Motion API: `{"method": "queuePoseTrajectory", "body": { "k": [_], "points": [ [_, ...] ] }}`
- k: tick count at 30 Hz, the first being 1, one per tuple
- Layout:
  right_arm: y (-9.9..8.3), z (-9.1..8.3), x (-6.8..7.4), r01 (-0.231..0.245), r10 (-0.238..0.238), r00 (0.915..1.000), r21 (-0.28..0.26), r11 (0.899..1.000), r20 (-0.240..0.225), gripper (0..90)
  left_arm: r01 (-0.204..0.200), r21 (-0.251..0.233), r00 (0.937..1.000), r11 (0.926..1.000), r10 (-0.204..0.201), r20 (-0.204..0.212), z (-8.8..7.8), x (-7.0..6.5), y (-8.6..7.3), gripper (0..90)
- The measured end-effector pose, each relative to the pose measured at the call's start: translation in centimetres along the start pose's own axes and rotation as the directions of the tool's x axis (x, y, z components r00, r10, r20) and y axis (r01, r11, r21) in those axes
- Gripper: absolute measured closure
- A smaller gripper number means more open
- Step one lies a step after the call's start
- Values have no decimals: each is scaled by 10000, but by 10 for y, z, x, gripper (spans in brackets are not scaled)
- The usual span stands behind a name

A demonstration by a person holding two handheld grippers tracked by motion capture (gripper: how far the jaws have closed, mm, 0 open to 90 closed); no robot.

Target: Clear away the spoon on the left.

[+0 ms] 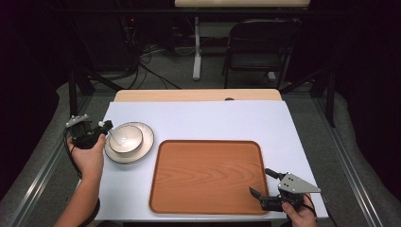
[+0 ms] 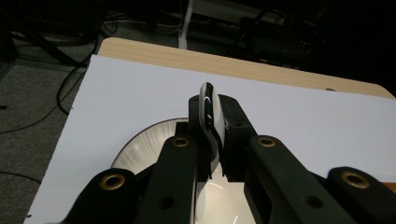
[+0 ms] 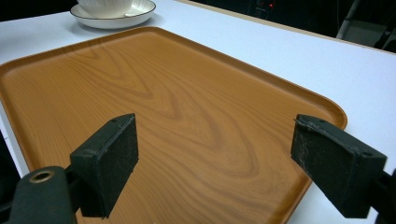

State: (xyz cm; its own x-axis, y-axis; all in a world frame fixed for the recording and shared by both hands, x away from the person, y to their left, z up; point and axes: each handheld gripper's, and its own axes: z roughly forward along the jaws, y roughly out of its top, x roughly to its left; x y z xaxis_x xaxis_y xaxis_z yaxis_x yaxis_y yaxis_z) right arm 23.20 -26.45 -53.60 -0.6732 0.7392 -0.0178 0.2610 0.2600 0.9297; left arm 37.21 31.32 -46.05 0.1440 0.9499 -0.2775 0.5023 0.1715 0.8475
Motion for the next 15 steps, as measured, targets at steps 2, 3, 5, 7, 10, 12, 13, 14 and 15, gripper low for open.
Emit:
{"method": "queuePoseTrajectory", "body": {
  "k": [2, 3, 5, 7, 10, 12, 13, 14, 15],
  "points": [
    [0, 0, 0, 4, -4, 10000, -5, 10000, 3, 144, -35, -31, 10000, 10000, 35, 3, -1, -1, 1, 850],
    [0, 0, 0, 2, -2, 10000, -3, 10000, 2, 144, -116, -32, 9999, 9999, 116, 6, -3, -1, 2, 850],
    [0, 0, 0, -4, 4, 10000, -9, 10000, 6, 144, -235, -8, 9997, 9997, 235, 60, -5, -3, 4, 850],
    [0, 0, 0, -5, 5, 10000, -15, 10000, 9, 144, -356, 20, 9993, 9994, 356, 131, -7, -5, 6, 850],
    [0, 0, 0, 7, -7, 10000, -15, 10000, 10, 144, -564, 111, 9980, 9983, 560, 302, -10, -9, 9, 850],
    [0, 0, 0, -17, 17, 10000, -9, 10000, 17, 144, -792, 236, 9958, 9966, 780, 479, -13, -14, 12, 850],
    [0, 0, 0, -1, 1, 10000, -8, 10000, 17, 144, -867, 295, 9949, 9958, 850, 551, -13, -15, 13, 850],
    [0, 0, 0, -16, 16, 10000, -11, 10000, 15, 144, -1003, 420, 9927, 9941, 972, 709, -15, -19, 14, 850],
    [0, 0, 0, -3, 3, 10000, -10, 10000, 15, 144, -1003, 420, 9927, 9941, 972, 709, -15, -19, 14, 850]
  ]
}}
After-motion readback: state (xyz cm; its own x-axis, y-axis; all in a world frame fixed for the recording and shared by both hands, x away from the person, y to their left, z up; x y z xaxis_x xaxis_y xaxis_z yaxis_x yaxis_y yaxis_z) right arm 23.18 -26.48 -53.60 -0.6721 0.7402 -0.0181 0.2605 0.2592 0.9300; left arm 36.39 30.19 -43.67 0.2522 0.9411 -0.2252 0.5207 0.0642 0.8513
